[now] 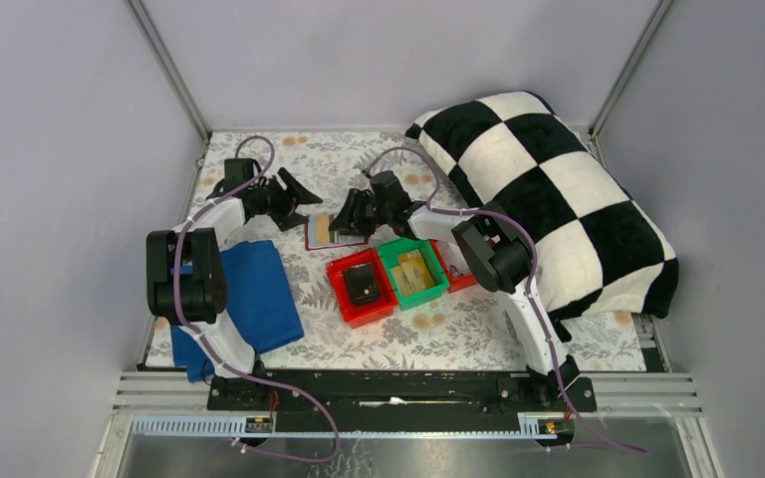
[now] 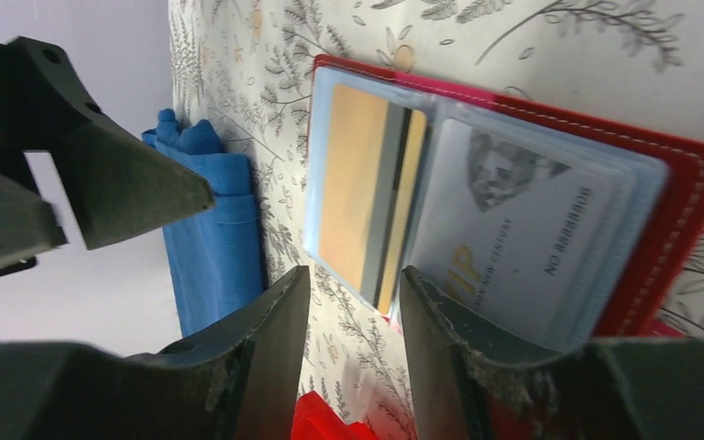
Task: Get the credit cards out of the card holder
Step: Remove the credit card from the card holder.
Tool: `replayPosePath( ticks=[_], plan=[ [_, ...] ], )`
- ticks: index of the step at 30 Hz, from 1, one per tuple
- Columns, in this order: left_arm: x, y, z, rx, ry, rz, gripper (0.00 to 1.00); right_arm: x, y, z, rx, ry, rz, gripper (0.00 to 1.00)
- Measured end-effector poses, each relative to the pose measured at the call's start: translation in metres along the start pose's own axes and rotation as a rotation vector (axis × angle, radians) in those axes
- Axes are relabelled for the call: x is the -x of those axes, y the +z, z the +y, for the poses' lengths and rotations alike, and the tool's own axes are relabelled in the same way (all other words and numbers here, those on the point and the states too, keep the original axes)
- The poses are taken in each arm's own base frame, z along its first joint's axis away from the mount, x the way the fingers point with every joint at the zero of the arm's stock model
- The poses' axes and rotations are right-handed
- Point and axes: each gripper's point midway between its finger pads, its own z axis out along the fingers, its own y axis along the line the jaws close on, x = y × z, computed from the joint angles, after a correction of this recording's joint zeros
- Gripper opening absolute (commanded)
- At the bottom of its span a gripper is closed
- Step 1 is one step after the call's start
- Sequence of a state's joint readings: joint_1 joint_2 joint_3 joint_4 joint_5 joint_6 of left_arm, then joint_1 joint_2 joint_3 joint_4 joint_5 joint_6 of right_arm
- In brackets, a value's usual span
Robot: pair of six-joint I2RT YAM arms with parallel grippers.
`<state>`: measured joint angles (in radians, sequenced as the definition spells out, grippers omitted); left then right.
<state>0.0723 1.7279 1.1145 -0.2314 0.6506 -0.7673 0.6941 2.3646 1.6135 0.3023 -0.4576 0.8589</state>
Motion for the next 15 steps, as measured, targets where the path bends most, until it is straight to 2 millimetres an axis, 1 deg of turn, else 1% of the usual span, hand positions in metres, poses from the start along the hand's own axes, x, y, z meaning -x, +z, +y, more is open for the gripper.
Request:
replayPosePath(
  ticks=[3,7,15],
  plan=[
    [-0.007,0.013,0.012,0.024,-0.023,0.036,0.66,0.002,-0.001,-0.008,-0.02,0.008,-0.008,0.45],
    [-0.011,0.026,0.028,0.051,-0.051,0.065,0.66,0.003,-0.002,-0.011,-0.033,0.012,-0.013,0.42],
    [-0.014,0.04,0.051,0.102,-0.086,0.081,0.66,0.004,-0.002,-0.013,-0.047,0.04,-0.018,0.35]
  ],
)
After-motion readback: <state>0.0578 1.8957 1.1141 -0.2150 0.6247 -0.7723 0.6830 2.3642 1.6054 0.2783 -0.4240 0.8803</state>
